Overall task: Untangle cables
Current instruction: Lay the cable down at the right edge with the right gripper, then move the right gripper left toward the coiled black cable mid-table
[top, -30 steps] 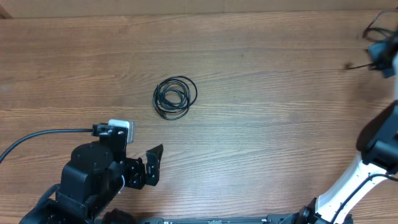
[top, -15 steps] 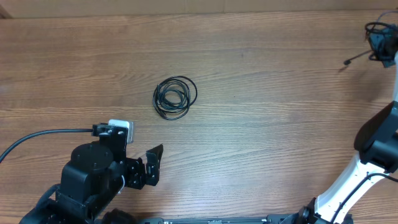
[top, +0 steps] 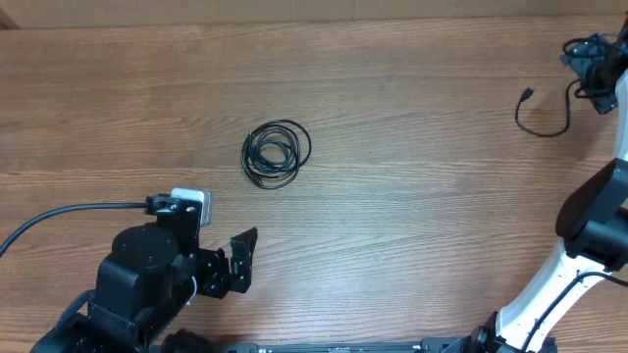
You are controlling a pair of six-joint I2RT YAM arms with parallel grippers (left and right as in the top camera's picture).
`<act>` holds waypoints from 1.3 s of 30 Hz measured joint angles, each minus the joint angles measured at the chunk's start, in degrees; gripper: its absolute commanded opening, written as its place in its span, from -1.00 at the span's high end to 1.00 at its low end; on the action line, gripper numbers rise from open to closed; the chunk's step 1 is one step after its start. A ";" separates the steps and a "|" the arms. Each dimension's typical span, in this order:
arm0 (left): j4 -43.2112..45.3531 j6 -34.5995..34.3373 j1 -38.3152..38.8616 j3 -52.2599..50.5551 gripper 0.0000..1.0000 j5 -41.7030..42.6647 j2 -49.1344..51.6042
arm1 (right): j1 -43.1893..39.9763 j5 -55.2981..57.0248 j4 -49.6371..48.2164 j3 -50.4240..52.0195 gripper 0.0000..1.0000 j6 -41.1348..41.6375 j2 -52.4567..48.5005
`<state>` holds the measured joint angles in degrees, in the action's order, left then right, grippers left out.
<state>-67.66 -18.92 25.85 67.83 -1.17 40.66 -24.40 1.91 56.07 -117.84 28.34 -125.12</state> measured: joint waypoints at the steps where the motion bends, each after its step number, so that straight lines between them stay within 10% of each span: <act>1: 0.00 0.02 0.00 0.00 -0.99 0.00 0.00 | 0.02 -0.35 0.81 0.00 -0.78 -0.24 0.00; 39: 0.00 0.00 0.00 0.00 -0.99 0.00 0.00 | 4.70 -4.83 -4.02 7.58 0.18 -28.13 -11.04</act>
<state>-67.66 -18.92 25.85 67.83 -1.17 40.66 -19.70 -2.92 52.05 -110.26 0.21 -136.16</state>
